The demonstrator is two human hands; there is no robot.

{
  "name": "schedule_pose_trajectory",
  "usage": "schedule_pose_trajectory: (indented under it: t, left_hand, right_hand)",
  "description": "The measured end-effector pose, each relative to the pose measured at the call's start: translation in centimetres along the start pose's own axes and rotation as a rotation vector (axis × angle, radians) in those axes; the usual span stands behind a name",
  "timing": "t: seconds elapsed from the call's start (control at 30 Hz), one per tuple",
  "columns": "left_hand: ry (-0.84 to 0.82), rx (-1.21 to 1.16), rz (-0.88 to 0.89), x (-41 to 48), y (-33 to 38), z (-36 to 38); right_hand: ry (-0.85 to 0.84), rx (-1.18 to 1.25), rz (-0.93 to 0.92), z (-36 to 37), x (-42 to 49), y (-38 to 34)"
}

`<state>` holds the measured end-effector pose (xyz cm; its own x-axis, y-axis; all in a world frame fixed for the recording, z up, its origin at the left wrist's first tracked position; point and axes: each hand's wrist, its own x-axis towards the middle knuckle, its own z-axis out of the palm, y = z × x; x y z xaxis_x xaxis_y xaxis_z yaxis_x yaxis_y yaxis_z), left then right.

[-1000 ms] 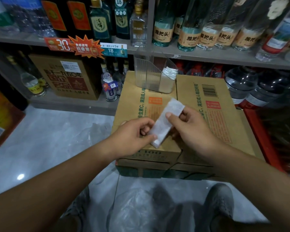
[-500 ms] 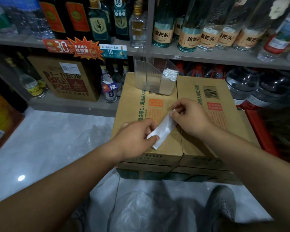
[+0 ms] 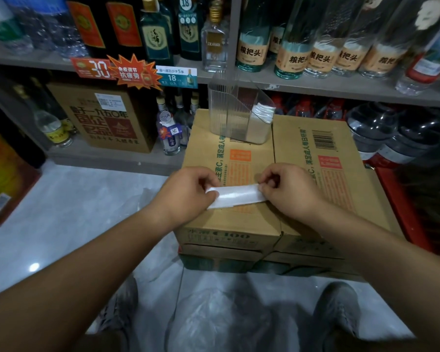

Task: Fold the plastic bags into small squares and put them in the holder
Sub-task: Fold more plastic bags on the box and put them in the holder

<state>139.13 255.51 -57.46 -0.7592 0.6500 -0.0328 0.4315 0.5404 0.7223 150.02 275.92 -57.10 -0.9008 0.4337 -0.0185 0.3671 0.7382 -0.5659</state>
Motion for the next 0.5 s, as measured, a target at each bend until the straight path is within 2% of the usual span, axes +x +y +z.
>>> schedule_pose_trajectory:
  t: [0.1,0.17,0.23,0.33,0.43,0.5]
  left_hand:
    - [0.093,0.038,0.067,-0.7,-0.2,0.4]
    - [0.107,0.198,0.238,-1.4,-0.3,0.9]
    - [-0.037,0.344,0.333,-2.3,-0.1,1.4]
    - [-0.291,0.59,0.321,-3.4,-0.6,2.0]
    - [-0.329,0.737,0.345,-3.8,-1.4,2.2]
    - [-0.322,0.768,0.342,-3.8,-1.4,2.4]
  right_hand:
    - [0.012,0.003,0.036,0.4,-0.9,-0.1]
    - [0.026,-0.012,0.032,0.3,-1.4,-0.2]
    - [0.026,-0.064,-0.005,0.2,-1.7,-0.2]
    - [0.041,-0.159,-0.055,0.4,-2.1,0.2]
    - [0.137,-0.176,-0.097,0.4,-2.6,0.5]
    - [0.175,-0.223,-0.257,0.4,-3.3,0.1]
